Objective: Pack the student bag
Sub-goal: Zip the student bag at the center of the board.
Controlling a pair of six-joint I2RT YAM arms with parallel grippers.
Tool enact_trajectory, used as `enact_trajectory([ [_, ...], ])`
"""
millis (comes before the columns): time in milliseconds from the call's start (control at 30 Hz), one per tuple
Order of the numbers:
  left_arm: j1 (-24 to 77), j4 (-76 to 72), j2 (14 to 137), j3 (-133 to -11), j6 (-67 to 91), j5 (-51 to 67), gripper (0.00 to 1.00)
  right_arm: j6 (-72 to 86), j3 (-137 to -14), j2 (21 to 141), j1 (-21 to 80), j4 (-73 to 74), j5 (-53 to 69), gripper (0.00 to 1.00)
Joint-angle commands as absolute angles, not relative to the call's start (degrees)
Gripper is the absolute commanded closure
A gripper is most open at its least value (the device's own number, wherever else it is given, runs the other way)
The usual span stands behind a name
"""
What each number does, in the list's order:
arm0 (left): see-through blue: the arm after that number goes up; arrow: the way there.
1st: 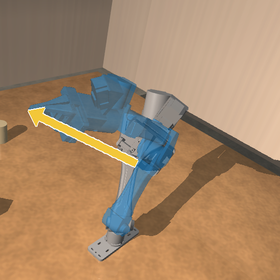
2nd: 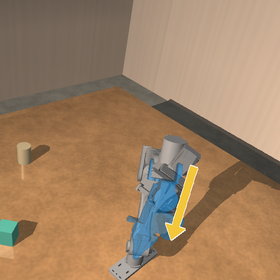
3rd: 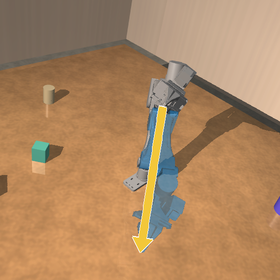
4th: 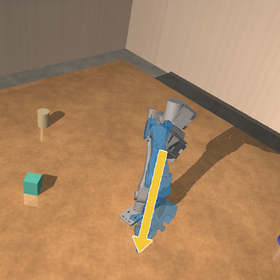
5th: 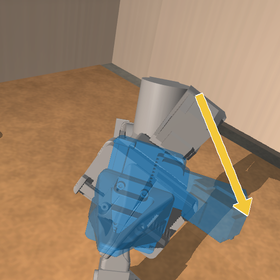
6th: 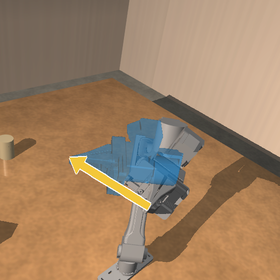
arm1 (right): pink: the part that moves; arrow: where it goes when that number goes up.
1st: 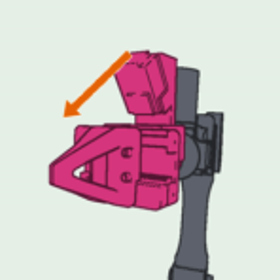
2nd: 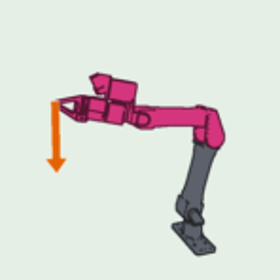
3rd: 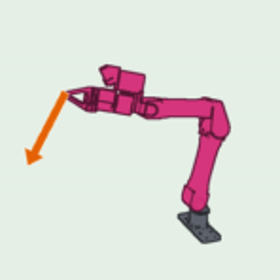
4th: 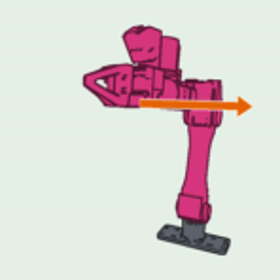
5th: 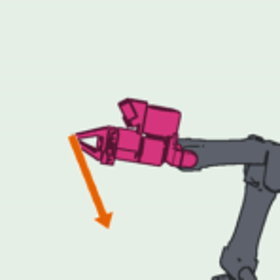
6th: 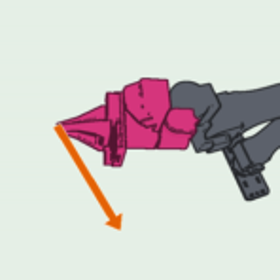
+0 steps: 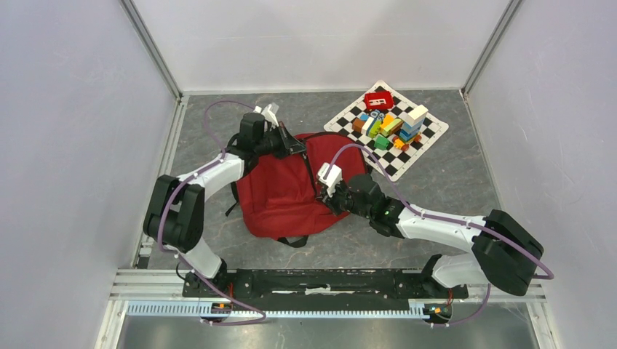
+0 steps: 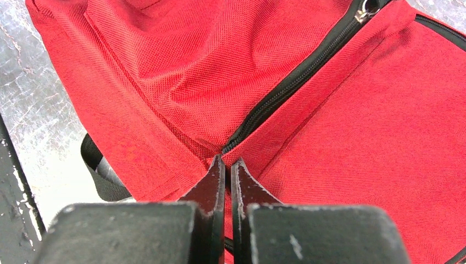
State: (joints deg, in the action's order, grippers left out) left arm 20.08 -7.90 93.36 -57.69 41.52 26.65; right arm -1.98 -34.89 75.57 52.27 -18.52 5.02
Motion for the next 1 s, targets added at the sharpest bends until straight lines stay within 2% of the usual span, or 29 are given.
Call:
enact_trajectory([
  [0,17.8,-12.9,95.2,-62.1,35.1,24.9,0.98,-3.6,-36.0,74.9,52.9,-14.0,7.3,1.00],
  [333,14.7,-13.4,102.7,-68.3,29.3,22.1,0.98,-5.4,-37.8,75.6,52.8,-12.7,6.9,1.00],
  [533,14.5,-11.4,107.1,-71.7,25.5,14.7,0.98,-6.0,-38.4,75.4,52.8,-11.5,6.0,1.00],
  [767,14.5,-9.6,107.9,-74.1,23.4,15.1,0.97,-6.3,-39.8,75.1,52.8,-10.5,4.9,1.00],
  [800,14.5,-9.4,107.5,-73.9,23.2,15.1,0.86,-6.3,-40.6,75.1,52.7,-10.1,4.4,0.89],
  [833,14.5,-9.4,106.7,-73.5,22.8,15.1,0.67,-6.1,-41.7,74.9,52.7,-9.5,3.4,0.69],
  [867,14.5,-9.6,105.9,-73.0,22.5,15.1,0.39,-6.0,-42.3,74.6,52.7,-9.4,2.6,0.53],
  [900,14.5,-9.9,104.9,-72.2,22.3,14.9,0.20,-6.0,-43.1,74.1,52.7,-9.4,1.9,0.42],
  [933,14.5,-10.4,103.8,-71.4,22.1,14.5,0.11,-6.1,-43.7,73.6,52.5,-9.4,0.9,0.33],
  [967,14.5,-10.9,102.4,-70.4,22.0,14.2,0.01,-5.9,-44.4,73.3,52.2,-9.4,0.4,0.29],
])
